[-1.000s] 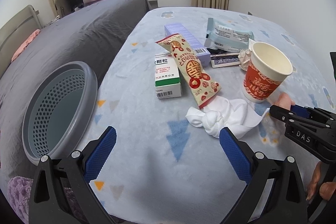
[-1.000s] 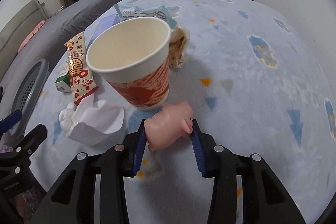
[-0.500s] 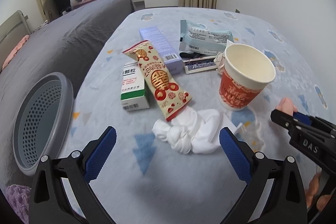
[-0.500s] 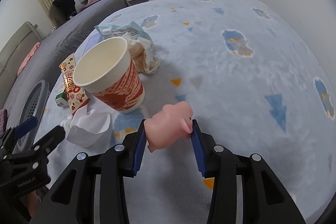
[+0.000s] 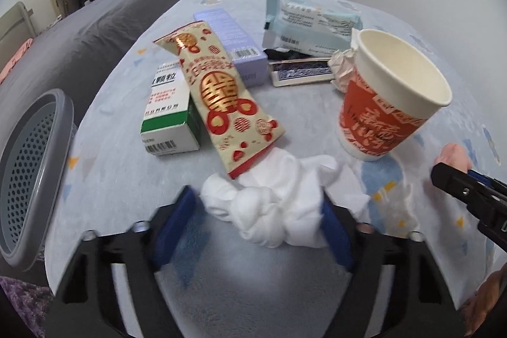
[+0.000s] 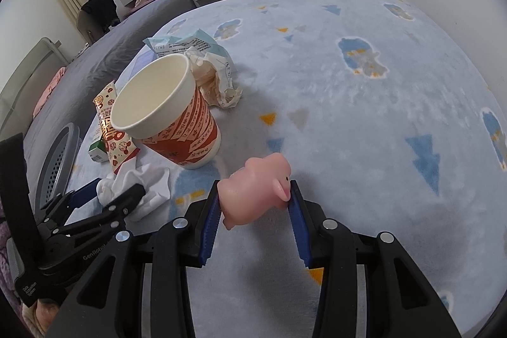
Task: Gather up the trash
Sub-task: 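Grasp the crumpled white tissue with the left gripper while the right gripper holds the pig, then carry the tissue and pig over the grey wastebasket with both grippers, then open both grippers to drop the tissue and pig into the wastebasket, then move both grippers back toward the items on the bed, then grasp the white paper cup by its body with the right gripper, then grasp the red-and-white snack wrapper with the left gripper while the right gripper holds the cup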
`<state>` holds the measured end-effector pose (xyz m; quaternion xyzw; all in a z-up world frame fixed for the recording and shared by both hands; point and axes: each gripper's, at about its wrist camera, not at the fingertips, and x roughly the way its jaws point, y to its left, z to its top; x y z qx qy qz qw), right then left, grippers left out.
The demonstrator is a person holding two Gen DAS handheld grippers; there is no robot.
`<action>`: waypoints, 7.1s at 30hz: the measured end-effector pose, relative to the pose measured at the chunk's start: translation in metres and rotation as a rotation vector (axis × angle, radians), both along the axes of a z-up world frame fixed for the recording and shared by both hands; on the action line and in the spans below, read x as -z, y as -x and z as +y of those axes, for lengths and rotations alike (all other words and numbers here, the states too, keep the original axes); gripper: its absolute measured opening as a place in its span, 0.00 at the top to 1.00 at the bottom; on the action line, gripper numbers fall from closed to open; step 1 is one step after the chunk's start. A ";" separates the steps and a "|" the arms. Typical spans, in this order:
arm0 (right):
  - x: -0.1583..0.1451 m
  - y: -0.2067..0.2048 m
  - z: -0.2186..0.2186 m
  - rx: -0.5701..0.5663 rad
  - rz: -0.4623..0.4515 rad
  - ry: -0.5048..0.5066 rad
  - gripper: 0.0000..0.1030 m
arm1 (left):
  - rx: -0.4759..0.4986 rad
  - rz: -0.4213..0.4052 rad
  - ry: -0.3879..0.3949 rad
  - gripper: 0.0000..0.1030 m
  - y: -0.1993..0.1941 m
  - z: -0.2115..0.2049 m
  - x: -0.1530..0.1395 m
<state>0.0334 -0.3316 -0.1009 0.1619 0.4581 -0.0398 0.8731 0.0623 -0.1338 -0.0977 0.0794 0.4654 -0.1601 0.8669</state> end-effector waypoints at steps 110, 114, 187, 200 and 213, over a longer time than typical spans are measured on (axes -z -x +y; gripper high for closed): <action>-0.032 -0.102 0.351 -0.455 -0.058 0.091 0.38 | -0.448 -0.140 -0.052 0.20 -0.037 0.331 -0.034; -0.034 -0.087 0.336 -0.425 -0.058 0.092 0.38 | -0.427 -0.131 -0.032 0.17 -0.026 0.322 -0.040; -0.033 -0.009 0.088 0.035 -0.152 0.130 0.39 | -0.182 -0.086 -0.034 0.12 -0.004 0.131 -0.046; -0.046 0.028 0.074 0.032 -0.178 0.087 0.39 | -0.186 -0.106 -0.074 0.12 -0.038 0.124 -0.046; -0.043 0.026 0.071 0.004 -0.221 -0.017 0.39 | -0.122 -0.128 -0.231 0.12 -0.061 0.093 -0.025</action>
